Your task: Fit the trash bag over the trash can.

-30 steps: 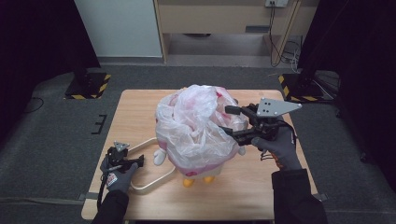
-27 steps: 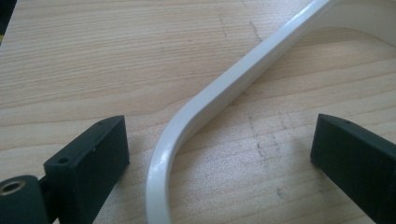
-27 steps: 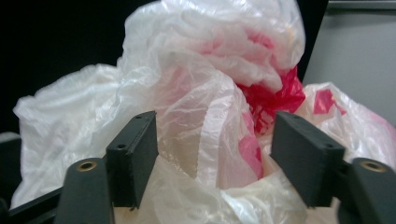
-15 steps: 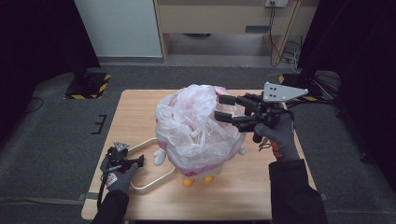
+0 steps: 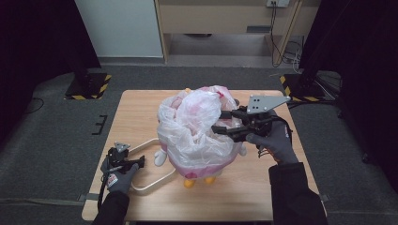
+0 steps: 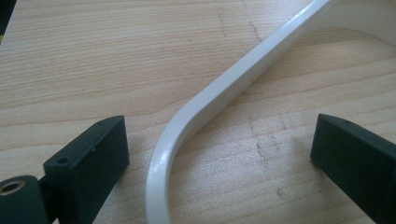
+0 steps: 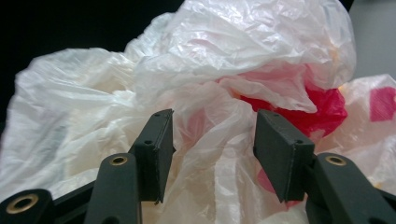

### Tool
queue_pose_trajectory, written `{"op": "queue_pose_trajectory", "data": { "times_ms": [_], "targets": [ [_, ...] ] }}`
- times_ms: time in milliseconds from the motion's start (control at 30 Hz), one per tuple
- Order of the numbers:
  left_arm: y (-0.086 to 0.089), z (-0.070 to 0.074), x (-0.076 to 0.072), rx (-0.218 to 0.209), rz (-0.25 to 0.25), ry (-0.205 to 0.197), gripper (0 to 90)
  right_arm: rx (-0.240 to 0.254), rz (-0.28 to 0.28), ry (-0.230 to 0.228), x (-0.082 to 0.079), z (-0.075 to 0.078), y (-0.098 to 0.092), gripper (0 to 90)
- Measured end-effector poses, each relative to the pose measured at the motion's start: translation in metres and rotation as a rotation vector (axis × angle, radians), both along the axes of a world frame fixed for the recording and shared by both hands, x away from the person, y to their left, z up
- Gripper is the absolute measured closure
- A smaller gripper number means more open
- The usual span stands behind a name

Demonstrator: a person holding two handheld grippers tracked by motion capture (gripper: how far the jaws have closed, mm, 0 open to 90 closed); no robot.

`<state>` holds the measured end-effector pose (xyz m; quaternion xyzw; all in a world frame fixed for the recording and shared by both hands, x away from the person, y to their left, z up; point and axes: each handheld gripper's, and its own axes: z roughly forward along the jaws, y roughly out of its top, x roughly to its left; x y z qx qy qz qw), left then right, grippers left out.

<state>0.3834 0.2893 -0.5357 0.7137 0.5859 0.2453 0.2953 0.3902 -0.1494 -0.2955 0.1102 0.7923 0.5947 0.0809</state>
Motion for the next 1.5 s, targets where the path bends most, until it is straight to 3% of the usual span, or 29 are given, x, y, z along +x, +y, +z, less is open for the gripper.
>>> {"op": "queue_pose_trajectory", "data": {
  "times_ms": [300, 467, 567, 633, 800, 900, 1067, 1133, 1367, 1500],
  "targets": [
    [0.000, 0.000, 0.000, 0.000, 0.000, -0.001, 3.4, 0.187, 0.015, -0.004, -0.010, 0.029, -0.010, 44.1],
    [0.000, 0.000, 0.000, -0.001, 0.000, -0.001, 3.3, 0.262, -0.061, -0.021, -0.009, 0.047, 0.001, 42.2],
    [0.000, 0.000, 0.000, -0.001, 0.000, -0.001, 3.3, 0.268, -0.119, -0.036, -0.005, 0.053, 0.011, 41.7],
    [0.000, 0.000, 0.000, -0.002, -0.001, 0.000, 3.2, 0.237, -0.121, -0.033, -0.003, 0.054, 0.018, 39.9],
    [0.000, 0.000, 0.000, -0.001, -0.002, 0.001, 3.2, 0.047, -0.130, -0.012, 0.000, 0.043, 0.027, 41.3],
    [0.000, 0.000, 0.000, -0.002, -0.001, 0.001, 3.2, -0.013, -0.128, -0.007, 0.000, 0.036, 0.024, 42.2],
    [0.000, 0.000, 0.000, -0.001, -0.001, 0.001, 3.1, -0.063, -0.131, -0.010, 0.001, 0.025, 0.020, 43.4],
    [0.000, 0.000, 0.000, -0.001, -0.001, 0.001, 3.1, -0.060, -0.119, -0.008, 0.000, 0.021, 0.019, 44.0],
    [0.000, 0.000, 0.000, -0.001, -0.001, 0.001, 3.1, -0.105, -0.093, 0.007, -0.003, 0.024, 0.023, 42.6],
    [0.000, 0.000, 0.000, -0.001, -0.001, 0.001, 3.1, -0.100, -0.079, 0.019, -0.004, 0.024, 0.021, 43.4]
  ]
}}
